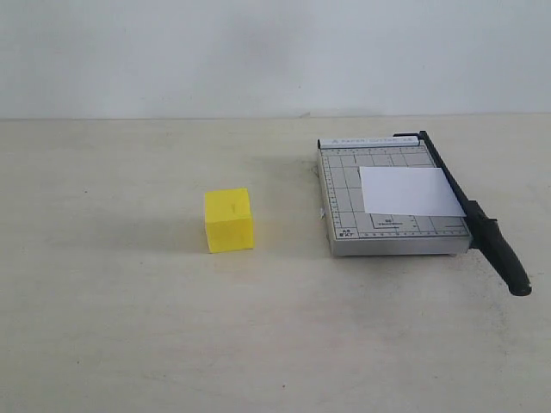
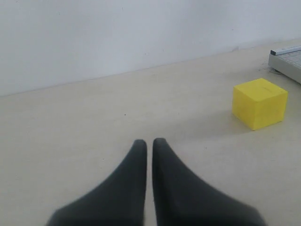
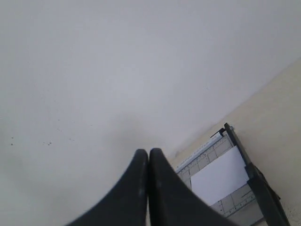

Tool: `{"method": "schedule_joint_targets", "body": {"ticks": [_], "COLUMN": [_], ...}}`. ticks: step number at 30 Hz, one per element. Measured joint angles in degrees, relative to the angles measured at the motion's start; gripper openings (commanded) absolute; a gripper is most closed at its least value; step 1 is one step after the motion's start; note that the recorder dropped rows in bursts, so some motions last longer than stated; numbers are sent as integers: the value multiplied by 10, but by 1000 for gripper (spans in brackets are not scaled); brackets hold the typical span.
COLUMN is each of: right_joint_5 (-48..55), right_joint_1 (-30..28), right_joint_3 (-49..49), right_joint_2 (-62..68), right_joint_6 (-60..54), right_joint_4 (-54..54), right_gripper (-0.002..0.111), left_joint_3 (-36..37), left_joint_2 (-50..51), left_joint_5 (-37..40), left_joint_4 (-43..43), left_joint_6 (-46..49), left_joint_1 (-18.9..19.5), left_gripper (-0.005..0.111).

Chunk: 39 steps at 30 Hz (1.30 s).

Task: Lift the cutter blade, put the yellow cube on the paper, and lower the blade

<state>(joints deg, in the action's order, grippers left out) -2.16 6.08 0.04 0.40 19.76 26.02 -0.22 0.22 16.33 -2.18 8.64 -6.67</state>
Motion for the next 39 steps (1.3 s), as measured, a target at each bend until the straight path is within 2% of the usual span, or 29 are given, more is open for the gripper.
{"method": "schedule_joint_targets", "body": {"ticks": [3, 7, 9, 13, 15, 17, 18, 19, 20, 25, 30, 39], "right_joint_5": [22, 145, 243, 402, 438, 482, 498, 522, 532, 563, 569, 520], "right_joint_1": [0, 0, 0, 0, 0, 0, 0, 0, 0, 0, 0, 0], "right_joint_3": [-11, -98, -152, -290, -359, -425, -447, -484, -497, -556, -567, -568], "right_joint_2": [0, 10, 73, 308, 410, 510, 545, 615, 641, 768, 856, 937], "right_joint_6": [13, -63, -55, -49, -103, -155, -169, -187, -198, -238, -266, -294], "right_joint_4": [7, -19, -96, -255, -260, -260, -260, -256, -255, -226, -220, -230], "right_gripper": [0, 0, 0, 1, 15, 39, 59, 69, 74, 71, 71, 70], "left_joint_3": [0, 0, 0, 0, 0, 0, 0, 0, 0, 0, 0, 0], "left_joint_2": [0, 0, 0, 0, 0, 0, 0, 0, 0, 0, 0, 0], "left_joint_5": [0, 0, 0, 0, 0, 0, 0, 0, 0, 0, 0, 0], "left_joint_4": [0, 0, 0, 0, 0, 0, 0, 0, 0, 0, 0, 0], "left_joint_6": [0, 0, 0, 0, 0, 0, 0, 0, 0, 0, 0, 0], "left_joint_1": [0, 0, 0, 0, 0, 0, 0, 0, 0, 0, 0, 0], "left_gripper": [4, 4, 4, 4, 4, 4, 4, 4, 4, 4, 4, 4]}}
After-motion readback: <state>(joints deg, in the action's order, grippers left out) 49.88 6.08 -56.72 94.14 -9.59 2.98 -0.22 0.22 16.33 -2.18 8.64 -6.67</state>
